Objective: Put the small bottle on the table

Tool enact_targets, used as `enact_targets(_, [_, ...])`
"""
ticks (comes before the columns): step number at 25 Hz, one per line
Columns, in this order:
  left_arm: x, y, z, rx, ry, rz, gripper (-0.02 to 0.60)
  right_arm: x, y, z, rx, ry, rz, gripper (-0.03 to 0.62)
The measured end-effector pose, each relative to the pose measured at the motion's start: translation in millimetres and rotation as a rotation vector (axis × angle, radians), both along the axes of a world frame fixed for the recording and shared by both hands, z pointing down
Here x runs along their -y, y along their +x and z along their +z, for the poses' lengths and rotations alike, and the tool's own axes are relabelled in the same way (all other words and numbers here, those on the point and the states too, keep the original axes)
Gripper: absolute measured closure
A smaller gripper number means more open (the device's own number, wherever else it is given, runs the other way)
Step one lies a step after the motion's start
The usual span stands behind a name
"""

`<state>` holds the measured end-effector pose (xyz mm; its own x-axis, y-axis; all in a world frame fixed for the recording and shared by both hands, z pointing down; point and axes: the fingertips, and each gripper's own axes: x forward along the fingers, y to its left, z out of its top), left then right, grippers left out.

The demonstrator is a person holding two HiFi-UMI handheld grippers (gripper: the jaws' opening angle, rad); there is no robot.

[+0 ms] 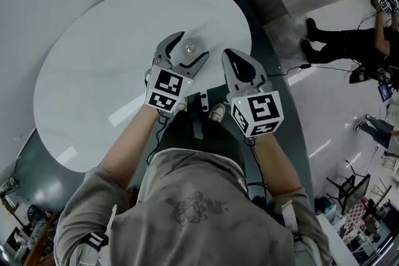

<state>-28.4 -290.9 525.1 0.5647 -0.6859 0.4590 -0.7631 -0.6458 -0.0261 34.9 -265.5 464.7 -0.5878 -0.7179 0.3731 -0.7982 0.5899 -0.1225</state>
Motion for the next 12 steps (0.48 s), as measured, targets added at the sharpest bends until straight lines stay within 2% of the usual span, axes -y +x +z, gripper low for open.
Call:
enact_targets(3, [-6.0,-1.8,-39.5,-0.022,0.056,-0.003,0.241,-6.4,-4.7,-35.1,0.007,0.054,-0.01,0.563])
enact_targets(4, [-7.0,-2.8,-56.0,-0.036,0.089,-0.009,0.267,-7.3,-5.5,-45.1,0.011,0.069,-0.01,0.563])
enact_targets(5, [-7.2,-3.8,-73.8,-0.052,0.129,-0.015,0.35,-7.4,-5.6,-54.8,0.012,0.086,-0.009,0.563])
enact_targets(6, [-7.1,-4.4,-91.3,-0.068,0.166,-0.02,0.395,-7.2,-5.0,-64.4,0.014,0.105,-0.007,0.563])
enact_targets(8, [-8.2,-4.4,-122.9,-0.1,0.224,-0.025,0.406,-7.8,-2.1,-83.7,0.02,0.141,0.0,0.563])
enact_targets(10, [-12.1,-5.5,-152.2,-0.129,0.28,-0.032,0.475,-10.8,1.4,-102.7,0.027,0.174,0.008,0.563])
enact_targets(12, [-17.3,-6.0,-179.9,-0.158,0.339,-0.035,0.497,-14.2,5.1,-121.8,0.035,0.21,0.012,0.563])
